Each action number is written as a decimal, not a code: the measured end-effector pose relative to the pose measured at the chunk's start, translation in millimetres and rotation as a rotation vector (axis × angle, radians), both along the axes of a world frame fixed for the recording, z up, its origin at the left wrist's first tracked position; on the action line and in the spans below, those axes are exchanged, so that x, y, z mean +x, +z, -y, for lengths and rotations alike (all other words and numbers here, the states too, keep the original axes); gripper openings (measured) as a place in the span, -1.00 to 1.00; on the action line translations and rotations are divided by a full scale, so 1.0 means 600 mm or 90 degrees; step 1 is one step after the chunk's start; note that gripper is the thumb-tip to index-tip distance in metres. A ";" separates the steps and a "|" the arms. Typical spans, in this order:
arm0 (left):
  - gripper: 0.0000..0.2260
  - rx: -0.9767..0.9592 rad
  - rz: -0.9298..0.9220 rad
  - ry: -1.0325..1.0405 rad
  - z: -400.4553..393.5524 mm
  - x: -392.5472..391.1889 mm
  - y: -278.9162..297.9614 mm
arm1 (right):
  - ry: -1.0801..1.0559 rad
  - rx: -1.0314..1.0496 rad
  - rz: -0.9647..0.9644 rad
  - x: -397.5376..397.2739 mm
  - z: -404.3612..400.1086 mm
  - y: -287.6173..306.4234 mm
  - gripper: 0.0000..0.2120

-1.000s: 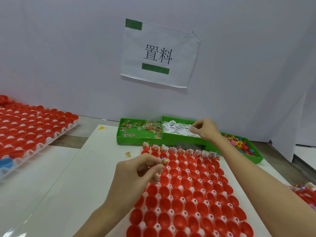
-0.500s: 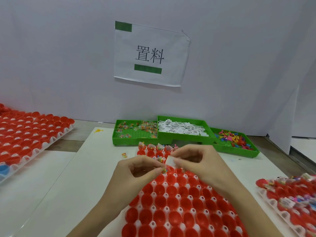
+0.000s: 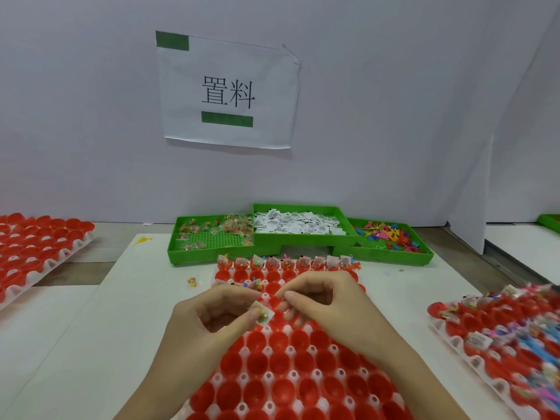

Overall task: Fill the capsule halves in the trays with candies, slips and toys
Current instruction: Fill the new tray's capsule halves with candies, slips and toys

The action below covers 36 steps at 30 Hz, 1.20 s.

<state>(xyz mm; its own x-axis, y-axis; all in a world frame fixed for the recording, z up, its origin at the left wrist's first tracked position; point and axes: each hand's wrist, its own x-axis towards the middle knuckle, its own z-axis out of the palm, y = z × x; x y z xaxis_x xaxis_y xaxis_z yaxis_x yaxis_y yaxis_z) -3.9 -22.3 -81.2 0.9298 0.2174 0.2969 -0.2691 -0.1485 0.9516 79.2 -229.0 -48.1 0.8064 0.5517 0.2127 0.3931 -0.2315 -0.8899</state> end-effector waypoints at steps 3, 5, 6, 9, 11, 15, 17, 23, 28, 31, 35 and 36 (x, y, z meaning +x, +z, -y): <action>-0.85 0.013 -0.009 0.004 0.001 0.000 0.002 | -0.054 0.027 -0.020 0.020 0.014 0.000 -0.84; -0.85 0.012 -0.011 0.008 0.000 0.000 0.004 | -0.111 0.053 -0.015 0.042 0.031 0.007 -0.84; -0.85 0.016 -0.007 0.013 -0.001 -0.001 0.005 | -0.147 0.066 -0.007 0.057 0.041 0.011 -0.83; -0.85 0.033 0.002 0.016 -0.001 -0.001 0.007 | -0.291 0.042 0.034 0.126 0.073 0.018 -0.79; -0.83 0.039 0.004 0.019 -0.002 0.000 0.005 | -0.385 -0.066 0.068 0.185 0.090 0.016 -0.78; -0.79 0.058 0.005 0.004 -0.001 -0.001 0.002 | -0.490 -0.272 0.100 0.295 0.122 -0.005 -0.80; -0.78 0.060 0.007 -0.005 -0.001 -0.002 0.003 | -0.488 -0.345 0.101 0.331 0.129 -0.016 -0.82; -0.85 0.050 0.013 0.008 -0.010 0.005 0.002 | -0.497 -0.462 0.054 0.384 0.107 -0.039 -0.84; -0.86 0.053 0.002 0.008 -0.017 0.011 -0.003 | -0.516 -0.485 0.052 0.398 0.107 -0.048 -0.85; -0.84 0.052 0.005 0.007 -0.017 0.010 -0.005 | -0.506 -0.451 0.050 0.395 0.112 -0.050 -0.84; -0.78 0.062 -0.003 0.005 -0.016 0.008 -0.005 | -0.549 -0.306 0.082 0.379 0.115 -0.052 -0.84; -0.78 0.062 -0.004 0.006 -0.015 0.008 -0.004 | -0.565 -0.257 0.088 0.373 0.115 -0.051 -0.83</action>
